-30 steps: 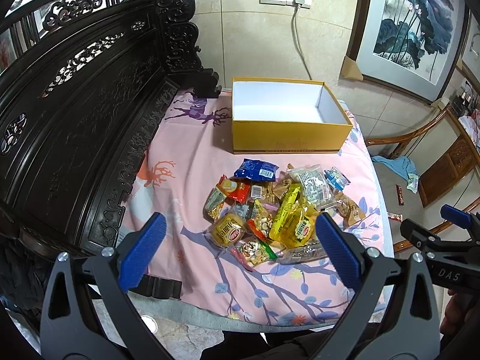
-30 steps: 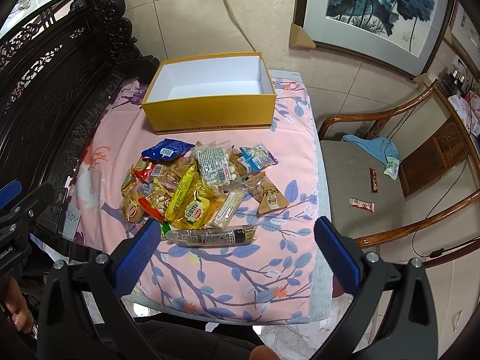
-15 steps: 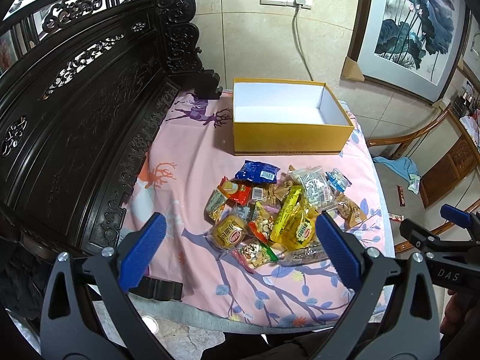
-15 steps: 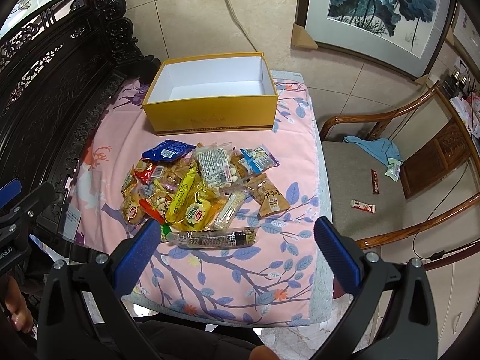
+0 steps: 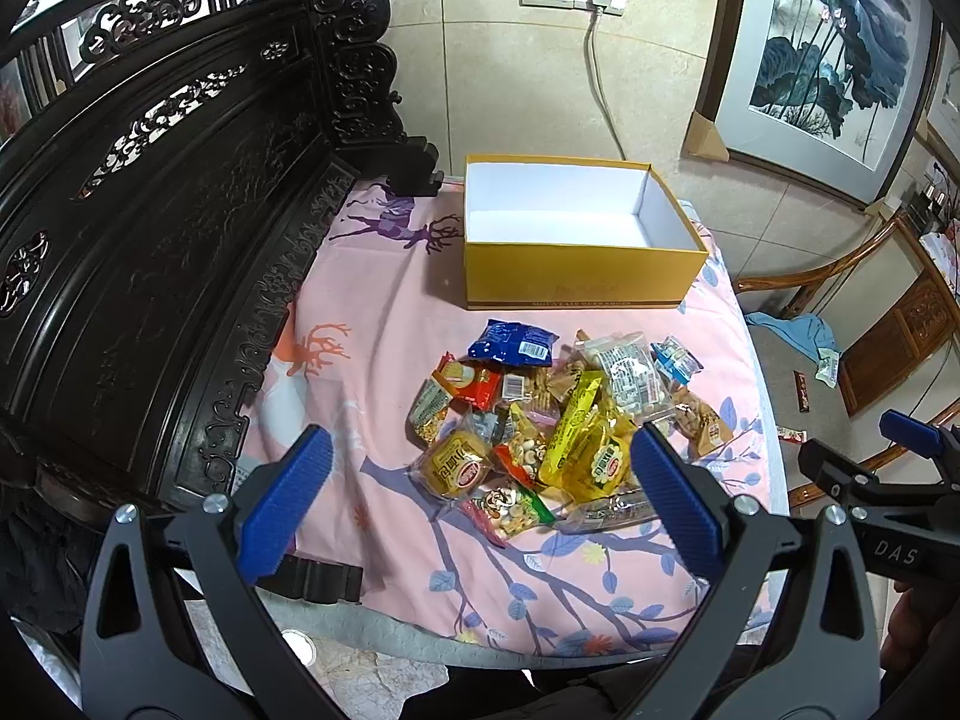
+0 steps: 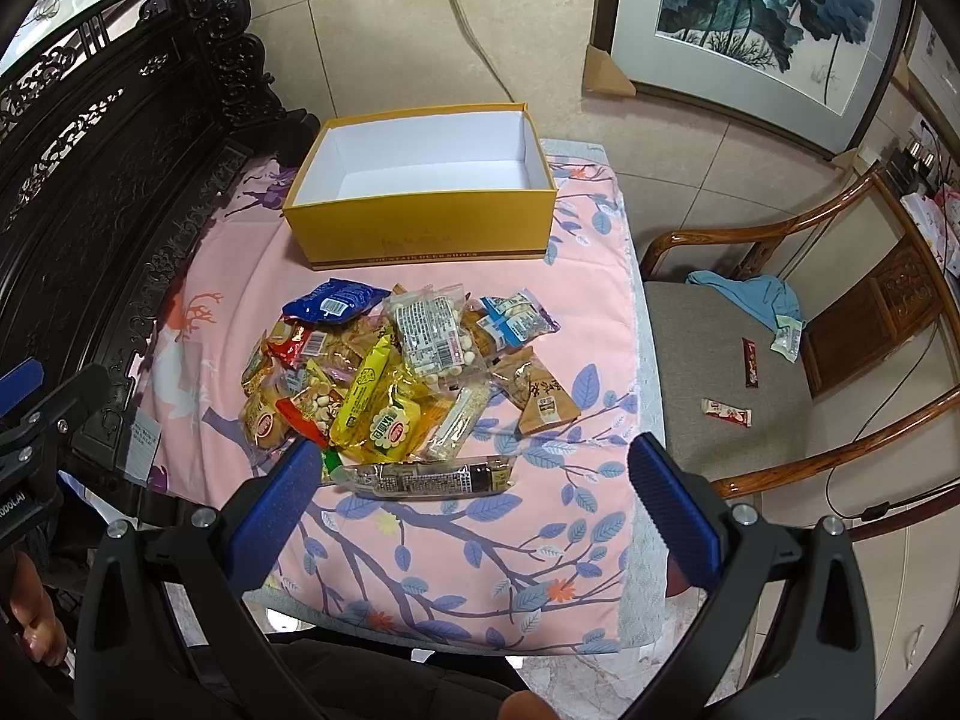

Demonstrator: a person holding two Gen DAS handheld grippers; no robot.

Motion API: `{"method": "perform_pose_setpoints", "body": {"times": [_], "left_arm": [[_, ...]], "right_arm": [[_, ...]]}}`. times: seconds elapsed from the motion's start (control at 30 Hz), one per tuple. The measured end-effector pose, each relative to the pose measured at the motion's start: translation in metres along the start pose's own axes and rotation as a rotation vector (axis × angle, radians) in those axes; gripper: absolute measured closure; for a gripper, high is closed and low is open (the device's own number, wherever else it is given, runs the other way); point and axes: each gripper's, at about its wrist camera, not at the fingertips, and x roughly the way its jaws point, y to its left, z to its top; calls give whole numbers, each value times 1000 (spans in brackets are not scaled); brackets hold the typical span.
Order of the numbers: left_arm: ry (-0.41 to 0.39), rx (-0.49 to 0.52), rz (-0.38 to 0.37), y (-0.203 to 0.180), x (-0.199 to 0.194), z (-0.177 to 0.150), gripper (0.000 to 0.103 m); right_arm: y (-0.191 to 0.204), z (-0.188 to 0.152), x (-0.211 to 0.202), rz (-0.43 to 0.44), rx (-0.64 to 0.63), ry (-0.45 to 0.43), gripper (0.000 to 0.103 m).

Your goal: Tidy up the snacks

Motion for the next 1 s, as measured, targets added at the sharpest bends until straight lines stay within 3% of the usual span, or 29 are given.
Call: {"method": "perform_pose_setpoints", "body": {"times": [1.0], "left_arm": [[11,5,-3,-10,12,-2,2]], "right_arm": [[-3,1,4,-2,2,9,1]]}}
